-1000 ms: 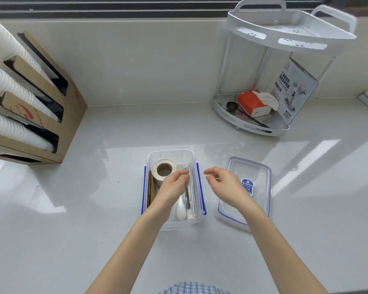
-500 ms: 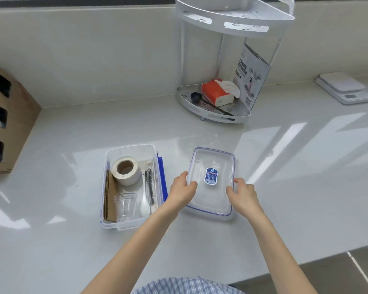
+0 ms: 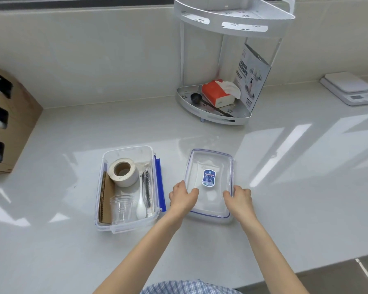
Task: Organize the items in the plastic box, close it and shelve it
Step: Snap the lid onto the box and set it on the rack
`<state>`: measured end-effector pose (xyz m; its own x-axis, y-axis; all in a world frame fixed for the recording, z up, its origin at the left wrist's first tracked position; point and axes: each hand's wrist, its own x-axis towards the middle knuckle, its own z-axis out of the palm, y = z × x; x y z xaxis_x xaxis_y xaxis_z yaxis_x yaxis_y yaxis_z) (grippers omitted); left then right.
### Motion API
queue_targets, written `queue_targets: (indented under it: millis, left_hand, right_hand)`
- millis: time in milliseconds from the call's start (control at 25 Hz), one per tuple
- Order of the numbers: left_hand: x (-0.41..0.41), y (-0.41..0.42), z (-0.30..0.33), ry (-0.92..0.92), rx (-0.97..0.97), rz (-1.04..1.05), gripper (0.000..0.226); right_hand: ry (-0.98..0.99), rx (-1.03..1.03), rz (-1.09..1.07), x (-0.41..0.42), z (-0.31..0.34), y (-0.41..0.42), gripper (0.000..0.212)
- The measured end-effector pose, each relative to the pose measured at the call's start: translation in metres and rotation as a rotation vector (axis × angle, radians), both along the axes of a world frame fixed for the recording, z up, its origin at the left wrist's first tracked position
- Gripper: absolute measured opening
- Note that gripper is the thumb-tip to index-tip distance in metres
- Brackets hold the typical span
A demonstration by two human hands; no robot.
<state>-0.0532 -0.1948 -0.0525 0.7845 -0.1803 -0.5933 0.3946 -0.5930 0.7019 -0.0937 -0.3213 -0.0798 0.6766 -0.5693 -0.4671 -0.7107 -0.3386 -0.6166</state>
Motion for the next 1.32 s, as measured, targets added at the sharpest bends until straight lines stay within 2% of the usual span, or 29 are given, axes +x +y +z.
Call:
queue_targets:
  millis: [80, 240, 480, 600, 760, 1040, 1320]
  left_hand:
    - [-0.001, 0.002, 0.002, -0.027, -0.045, 0.009, 0.053]
    - [-0.002, 0.006, 0.017, -0.203, -0.043, 0.01, 0.058]
    - [0.004, 0.033, 0.036, -0.426, -0.033, 0.127, 0.056]
    - [0.005, 0.058, 0.036, -0.469, -0.041, 0.235, 0.053]
    - [0.001, 0.099, 0.035, -0.543, 0.051, 0.355, 0.049]
    - [-0.004, 0.153, 0.022, -0.461, 0.051, 0.481, 0.046]
    - [-0.004, 0.172, 0.007, -0.383, -0.008, 0.466, 0.047]
  right_hand:
    - [-0.06, -0.032, -0.007, -0.001, -0.001, -0.001, 0.013]
    - [-0.201, -0.024, -0.044, -0.002, 0.007, 0.002, 0.038]
    - [-0.364, 0.006, 0.001, 0.01, 0.038, 0.024, 0.037]
    - [-0.399, 0.025, 0.067, 0.016, 0.043, 0.047, 0.038]
    - [-0.418, 0.051, 0.194, 0.021, 0.045, 0.086, 0.038]
    - [-0.397, 0.115, 0.324, 0.024, 0.036, 0.138, 0.042]
    - [-0.362, 0.09, 0.353, 0.023, 0.031, 0.153, 0.045]
